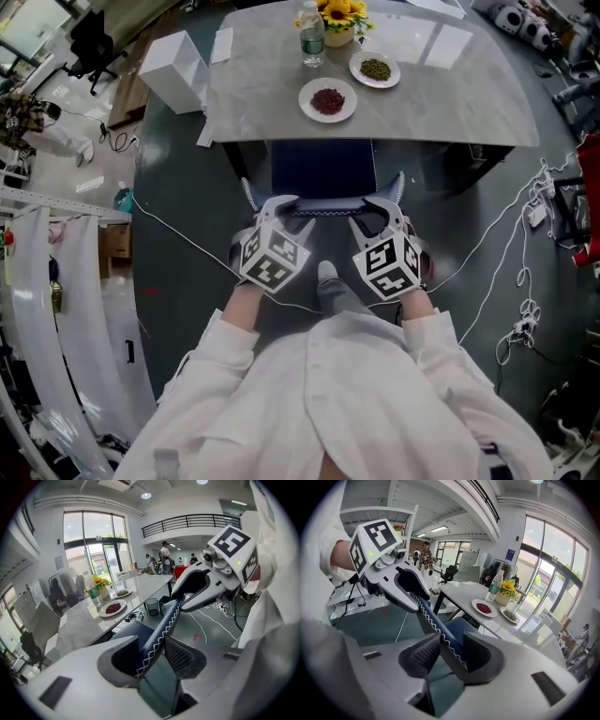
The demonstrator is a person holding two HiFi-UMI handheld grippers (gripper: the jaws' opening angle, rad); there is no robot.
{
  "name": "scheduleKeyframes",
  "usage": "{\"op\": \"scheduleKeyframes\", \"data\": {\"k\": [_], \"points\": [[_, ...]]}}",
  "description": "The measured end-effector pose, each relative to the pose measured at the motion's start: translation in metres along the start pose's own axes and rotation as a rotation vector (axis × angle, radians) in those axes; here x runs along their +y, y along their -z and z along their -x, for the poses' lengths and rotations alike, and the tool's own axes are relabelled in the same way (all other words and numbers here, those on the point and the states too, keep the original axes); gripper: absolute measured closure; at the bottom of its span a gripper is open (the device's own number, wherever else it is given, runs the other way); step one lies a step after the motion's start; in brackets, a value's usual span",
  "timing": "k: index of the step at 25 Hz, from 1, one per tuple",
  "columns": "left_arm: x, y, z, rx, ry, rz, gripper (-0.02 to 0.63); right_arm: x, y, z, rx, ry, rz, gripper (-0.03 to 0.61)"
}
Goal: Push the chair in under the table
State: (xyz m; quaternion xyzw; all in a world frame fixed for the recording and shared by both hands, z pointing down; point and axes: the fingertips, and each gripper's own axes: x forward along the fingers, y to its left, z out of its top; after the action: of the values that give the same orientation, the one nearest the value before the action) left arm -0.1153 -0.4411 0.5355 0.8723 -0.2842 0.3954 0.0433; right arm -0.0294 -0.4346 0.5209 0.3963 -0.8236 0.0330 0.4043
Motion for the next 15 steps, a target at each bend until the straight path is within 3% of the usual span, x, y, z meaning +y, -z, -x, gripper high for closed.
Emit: {"op": "scheduleKeyframes", "data": {"k": [15], "points": [[0.036, -0.017, -0.023, 0.006, -0.013, 0.004, 0.436, -0.035, -0.015, -0.027, -0.014, -0.016, 0.022, 0.430]]}}
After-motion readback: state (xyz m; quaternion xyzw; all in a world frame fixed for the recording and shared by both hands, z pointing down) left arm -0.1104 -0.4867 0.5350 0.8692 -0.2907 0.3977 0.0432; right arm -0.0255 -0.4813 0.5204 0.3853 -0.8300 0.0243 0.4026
